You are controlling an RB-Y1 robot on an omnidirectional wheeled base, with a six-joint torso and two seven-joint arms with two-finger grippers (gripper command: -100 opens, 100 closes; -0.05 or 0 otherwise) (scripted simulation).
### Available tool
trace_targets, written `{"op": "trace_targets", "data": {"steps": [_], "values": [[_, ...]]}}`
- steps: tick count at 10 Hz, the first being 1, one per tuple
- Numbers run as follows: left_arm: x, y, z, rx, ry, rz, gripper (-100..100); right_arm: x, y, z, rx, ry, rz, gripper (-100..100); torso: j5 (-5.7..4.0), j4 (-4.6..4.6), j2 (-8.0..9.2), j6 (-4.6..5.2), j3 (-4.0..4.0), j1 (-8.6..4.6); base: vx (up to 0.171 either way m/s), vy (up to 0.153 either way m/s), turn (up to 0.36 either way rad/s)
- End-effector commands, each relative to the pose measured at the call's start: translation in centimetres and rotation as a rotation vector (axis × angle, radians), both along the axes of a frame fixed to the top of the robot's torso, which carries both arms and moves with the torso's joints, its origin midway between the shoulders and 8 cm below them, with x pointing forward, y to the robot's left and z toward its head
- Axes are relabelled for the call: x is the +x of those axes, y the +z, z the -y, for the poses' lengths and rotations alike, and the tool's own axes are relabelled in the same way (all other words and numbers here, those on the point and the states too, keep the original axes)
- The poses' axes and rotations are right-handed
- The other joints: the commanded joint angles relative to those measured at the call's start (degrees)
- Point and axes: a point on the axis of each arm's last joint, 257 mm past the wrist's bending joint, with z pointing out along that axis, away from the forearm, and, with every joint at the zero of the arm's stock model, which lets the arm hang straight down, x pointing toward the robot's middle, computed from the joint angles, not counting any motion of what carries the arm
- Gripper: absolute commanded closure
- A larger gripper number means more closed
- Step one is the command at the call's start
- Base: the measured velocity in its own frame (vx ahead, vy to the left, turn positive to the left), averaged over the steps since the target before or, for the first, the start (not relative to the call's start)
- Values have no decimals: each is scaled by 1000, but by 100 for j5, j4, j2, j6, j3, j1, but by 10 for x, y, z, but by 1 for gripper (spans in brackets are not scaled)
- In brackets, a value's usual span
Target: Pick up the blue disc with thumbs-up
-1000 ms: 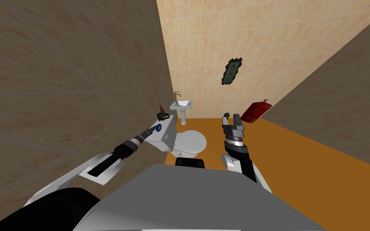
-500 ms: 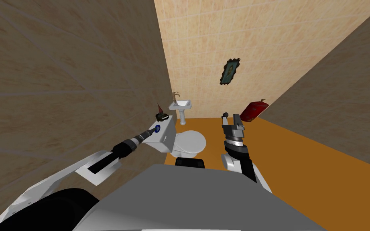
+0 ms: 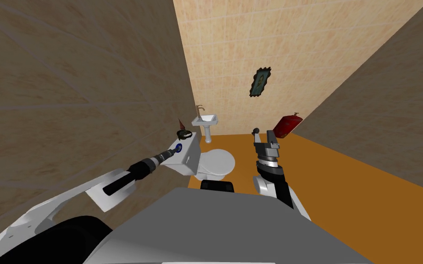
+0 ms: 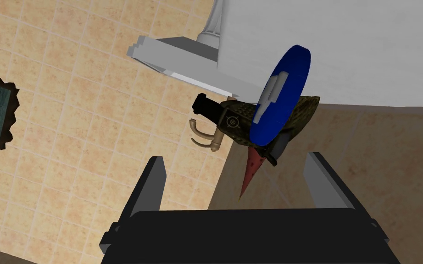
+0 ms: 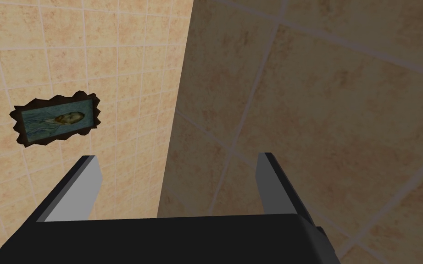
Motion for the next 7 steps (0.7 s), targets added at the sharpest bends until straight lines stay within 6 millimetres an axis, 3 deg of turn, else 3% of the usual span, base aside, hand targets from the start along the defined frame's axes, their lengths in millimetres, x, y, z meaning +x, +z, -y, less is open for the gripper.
{"op": "trace_targets", "data": {"steps": [1, 7], "values": [[-3, -8, -6, 47, 2, -45, -100, 0, 0, 0, 0, 0, 0, 0, 0, 0, 0, 0, 0, 0, 0, 13, -69], [-11, -29, -20, 197, -1, -178, -100, 0, 0, 0, 0, 0, 0, 0, 1, 2, 5, -1, 3, 4, -8, 22, -73]]}}
